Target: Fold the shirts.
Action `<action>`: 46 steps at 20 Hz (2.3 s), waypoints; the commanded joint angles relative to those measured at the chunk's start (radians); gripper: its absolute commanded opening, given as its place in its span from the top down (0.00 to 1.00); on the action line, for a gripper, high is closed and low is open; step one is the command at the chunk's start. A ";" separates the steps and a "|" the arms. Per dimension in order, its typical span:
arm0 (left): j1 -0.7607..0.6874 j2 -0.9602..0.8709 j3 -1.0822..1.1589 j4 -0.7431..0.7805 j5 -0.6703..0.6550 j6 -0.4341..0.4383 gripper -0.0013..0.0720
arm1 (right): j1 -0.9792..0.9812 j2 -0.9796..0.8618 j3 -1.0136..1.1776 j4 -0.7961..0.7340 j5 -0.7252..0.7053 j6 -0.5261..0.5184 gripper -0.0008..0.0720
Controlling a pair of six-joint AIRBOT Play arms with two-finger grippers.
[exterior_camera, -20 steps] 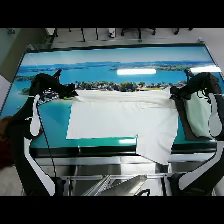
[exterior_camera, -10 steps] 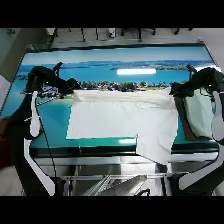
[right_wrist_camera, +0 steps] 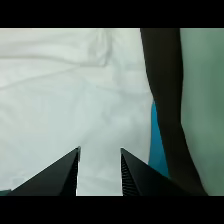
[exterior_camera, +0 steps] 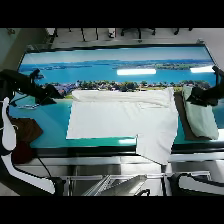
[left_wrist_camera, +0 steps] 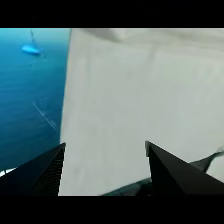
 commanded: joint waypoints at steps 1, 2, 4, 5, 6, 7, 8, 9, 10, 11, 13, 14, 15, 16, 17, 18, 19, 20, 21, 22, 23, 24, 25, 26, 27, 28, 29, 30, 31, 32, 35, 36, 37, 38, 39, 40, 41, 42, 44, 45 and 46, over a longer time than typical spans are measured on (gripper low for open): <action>0.033 0.118 -0.332 0.023 -0.057 0.078 0.22 | -0.098 0.171 -0.261 0.038 0.011 -0.013 0.42; 0.029 0.130 -0.401 0.024 -0.080 0.102 0.22 | -0.125 0.191 -0.302 0.052 0.005 -0.013 0.33; 0.022 0.137 -0.505 0.022 -0.119 0.119 0.22 | -0.163 0.207 -0.363 0.054 -0.013 -0.014 0.33; 0.017 0.137 -0.543 0.023 -0.136 0.125 0.22 | -0.170 0.207 -0.388 0.054 -0.019 -0.019 0.33; 0.015 0.137 -0.570 0.016 -0.150 0.136 0.22 | -0.171 0.207 -0.408 0.053 -0.018 -0.027 0.33; 0.013 0.137 -0.595 -0.011 -0.163 0.155 0.24 | -0.167 0.207 -0.430 0.055 -0.016 -0.028 0.33; 0.012 0.137 -0.610 -0.043 -0.177 0.172 0.26 | -0.167 0.206 -0.450 0.055 -0.015 -0.028 0.33; 0.010 0.137 -0.620 -0.077 -0.192 0.187 0.26 | -0.167 0.204 -0.470 0.054 -0.015 -0.029 0.33; 0.005 0.137 -0.626 -0.099 -0.204 0.195 0.26 | -0.168 0.204 -0.494 0.054 -0.011 -0.037 0.33; -0.002 0.137 -0.627 -0.102 -0.212 0.196 0.26 | -0.168 0.204 -0.515 0.054 -0.009 -0.050 0.33; -0.026 0.134 -0.626 -0.097 -0.232 0.196 0.26 | -0.168 0.204 -0.559 0.053 0.004 -0.055 0.33; -0.038 0.134 -0.626 -0.096 -0.230 0.196 0.26 | -0.168 0.204 -0.576 0.054 0.013 -0.063 0.33; -0.043 0.134 -0.623 -0.097 -0.219 0.196 0.26 | -0.168 0.204 -0.589 0.053 0.015 -0.071 0.33; -0.042 0.134 -0.608 -0.095 -0.197 0.197 0.26 | -0.169 0.204 -0.593 0.053 0.014 -0.080 0.33; -0.032 0.135 -0.581 -0.095 -0.159 0.197 0.26 | -0.169 0.204 -0.593 0.053 0.014 -0.080 0.33; -0.015 0.135 -0.548 -0.095 -0.110 0.197 0.26 | -0.169 0.204 -0.593 0.053 0.014 -0.080 0.33; 0.008 0.135 -0.511 -0.095 -0.056 0.196 0.26 | -0.169 0.204 -0.593 0.053 0.014 -0.080 0.33; 0.037 0.135 -0.473 -0.095 -0.006 0.194 0.26 | -0.169 0.204 -0.593 0.053 0.014 -0.080 0.33; 0.068 0.138 -0.445 -0.095 0.024 0.189 0.26 | -0.169 0.204 -0.593 0.049 0.014 -0.080 0.33; 0.094 0.143 -0.434 -0.095 0.030 0.186 0.26 | -0.169 0.204 -0.593 0.032 0.014 -0.072 0.33; 0.119 0.150 -0.433 -0.096 0.023 0.187 0.26 | -0.169 0.204 -0.593 0.008 0.016 -0.054 0.33; 0.138 0.150 -0.433 -0.096 0.010 0.187 0.26 | -0.169 0.204 -0.596 -0.012 0.022 -0.034 0.33; 0.150 0.148 -0.441 -0.096 -0.005 0.187 0.26 | -0.169 0.204 -0.605 -0.013 0.031 -0.031 0.33; 0.155 0.149 -0.465 -0.096 -0.031 0.187 0.26 | -0.169 0.204 -0.620 -0.007 0.048 -0.031 0.33; 0.154 0.148 -0.493 -0.096 -0.057 0.187 0.26 | -0.169 0.204 -0.638 -0.002 0.065 -0.031 0.33; 0.145 0.142 -0.524 -0.097 -0.082 0.189 0.26 | -0.169 0.198 -0.655 0.001 0.076 -0.031 0.33; 0.132 0.127 -0.547 -0.098 -0.095 0.198 0.26 | -0.169 0.184 -0.662 0.001 0.076 -0.032 0.33; 0.116 0.113 -0.566 -0.098 -0.106 0.200 0.26 | -0.169 0.166 -0.662 0.006 0.072 -0.032 0.33; 0.102 0.099 -0.583 -0.099 -0.121 0.204 0.26 | -0.169 0.156 -0.662 0.020 0.071 -0.037 0.33; 0.080 0.083 -0.596 -0.098 -0.134 0.211 0.26 | -0.169 0.148 -0.661 0.046 0.073 -0.051 0.33; 0.024 0.039 -0.600 -0.098 -0.146 0.214 0.26 | -0.170 0.145 -0.661 0.084 0.078 -0.069 0.33; 0.012 0.032 -0.600 -0.097 -0.151 0.214 0.26 | -0.173 0.145 -0.661 0.084 0.078 -0.074 0.33; 0.002 0.030 -0.600 -0.098 -0.158 0.214 0.26 | -0.179 0.145 -0.661 0.084 0.079 -0.077 0.33; 0.000 0.031 -0.600 -0.099 -0.163 0.214 0.26 | -0.190 0.145 -0.661 0.084 0.078 -0.081 0.33; -0.002 0.031 -0.600 -0.106 -0.163 0.214 0.26 | -0.206 0.145 -0.661 0.084 0.077 -0.081 0.33; -0.002 0.031 -0.600 -0.105 -0.163 0.214 0.50 | -0.224 0.145 -0.661 0.084 0.077 -0.088 0.33; -0.002 0.031 -0.600 -0.105 -0.162 0.215 0.93 | -0.239 0.144 -0.661 0.084 0.077 -0.093 0.33; -0.002 0.031 -0.600 -0.105 -0.159 0.219 0.96 | -0.253 0.141 -0.661 0.084 0.078 -0.098 0.33; -0.002 0.031 -0.600 -0.105 -0.151 0.220 0.96 | -0.264 0.121 -0.662 0.084 0.083 -0.102 0.33; -0.002 0.031 -0.600 -0.105 -0.151 0.220 0.96 | -0.261 0.101 -0.664 0.088 0.087 -0.104 0.33; -0.002 0.031 -0.600 -0.105 -0.151 0.220 0.96 | -0.260 0.078 -0.669 0.101 0.091 -0.106 0.33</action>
